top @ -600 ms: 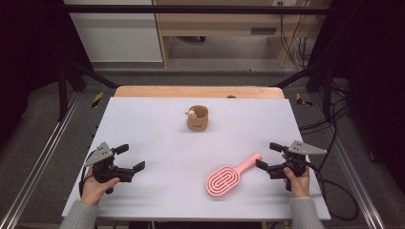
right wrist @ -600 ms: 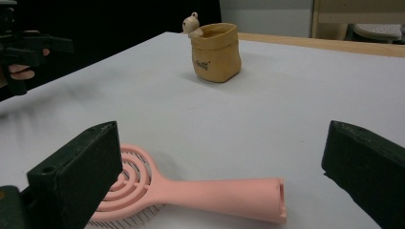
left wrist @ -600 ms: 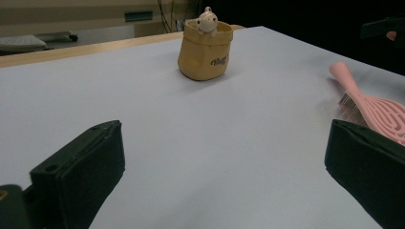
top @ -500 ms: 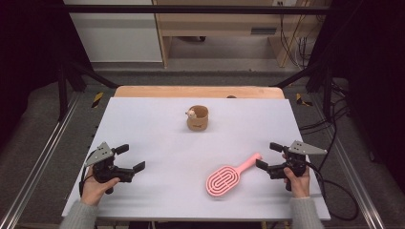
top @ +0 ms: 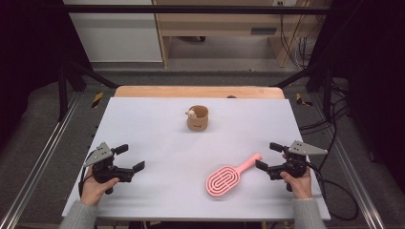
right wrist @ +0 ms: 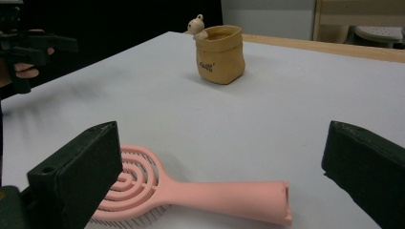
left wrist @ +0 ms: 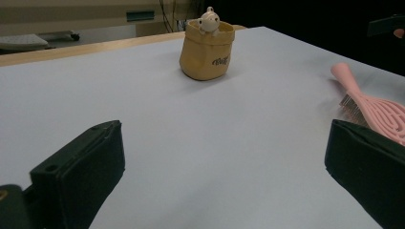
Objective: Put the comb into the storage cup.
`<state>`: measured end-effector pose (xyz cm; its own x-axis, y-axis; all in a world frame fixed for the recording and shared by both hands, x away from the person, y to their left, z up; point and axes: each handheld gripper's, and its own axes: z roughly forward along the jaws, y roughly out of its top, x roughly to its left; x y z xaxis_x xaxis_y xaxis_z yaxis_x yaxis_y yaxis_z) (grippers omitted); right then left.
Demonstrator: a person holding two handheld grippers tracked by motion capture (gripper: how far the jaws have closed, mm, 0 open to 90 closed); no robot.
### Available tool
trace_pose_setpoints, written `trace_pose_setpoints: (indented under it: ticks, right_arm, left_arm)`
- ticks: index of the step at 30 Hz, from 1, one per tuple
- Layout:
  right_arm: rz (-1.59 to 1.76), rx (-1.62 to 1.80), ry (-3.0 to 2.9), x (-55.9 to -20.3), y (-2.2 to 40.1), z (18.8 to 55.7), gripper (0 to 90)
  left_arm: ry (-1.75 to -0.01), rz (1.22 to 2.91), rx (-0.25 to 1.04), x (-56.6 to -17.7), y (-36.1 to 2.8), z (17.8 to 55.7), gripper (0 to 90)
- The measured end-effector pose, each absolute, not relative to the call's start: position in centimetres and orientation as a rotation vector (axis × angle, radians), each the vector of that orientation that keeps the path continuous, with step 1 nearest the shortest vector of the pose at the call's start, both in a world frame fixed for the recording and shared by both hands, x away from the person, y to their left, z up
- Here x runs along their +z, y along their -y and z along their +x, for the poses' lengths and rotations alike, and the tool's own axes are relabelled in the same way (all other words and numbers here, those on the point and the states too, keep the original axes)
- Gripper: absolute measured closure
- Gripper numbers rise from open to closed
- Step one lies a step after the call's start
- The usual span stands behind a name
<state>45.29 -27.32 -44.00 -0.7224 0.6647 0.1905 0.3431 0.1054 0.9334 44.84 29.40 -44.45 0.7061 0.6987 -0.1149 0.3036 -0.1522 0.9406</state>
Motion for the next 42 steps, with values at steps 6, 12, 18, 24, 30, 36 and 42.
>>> trace_pose_setpoints:
  ticks: [6,12,18,24,30,36,42]
  right_arm:
    - [0.940,1.656,-2.171,-43.8,26.6,45.0,5.9]
    - [0.909,1.648,-2.235,-43.7,25.8,44.6,20.6]
    - [0.918,1.625,-2.267,-44.0,25.3,44.7,35.1]
    - [0.980,1.582,-2.238,-44.0,24.8,45.0,50.5]
    - [1.018,1.506,-2.241,-44.1,24.2,45.5,61.9]
    - [1.037,1.420,-2.260,-44.2,23.6,46.2,76.2]
    - [1.078,1.330,-2.276,-44.6,23.2,47.0,87.4]
  left_arm:
    - [-0.802,1.737,0.423,-44.4,-29.5,44.8,0.0]
    - [-0.808,1.735,0.426,-44.3,-29.5,44.8,0.0]
    - [-0.806,1.746,0.422,-44.5,-29.3,44.8,0.0]
    - [-0.807,1.749,0.422,-44.5,-29.3,44.9,0.0]
    - [-0.807,1.755,0.422,-44.7,-29.2,44.9,0.0]
    - [-0.806,1.760,0.421,-44.8,-29.1,45.0,0.0]
    - [-0.808,1.764,0.423,-44.8,-29.1,45.0,0.0]
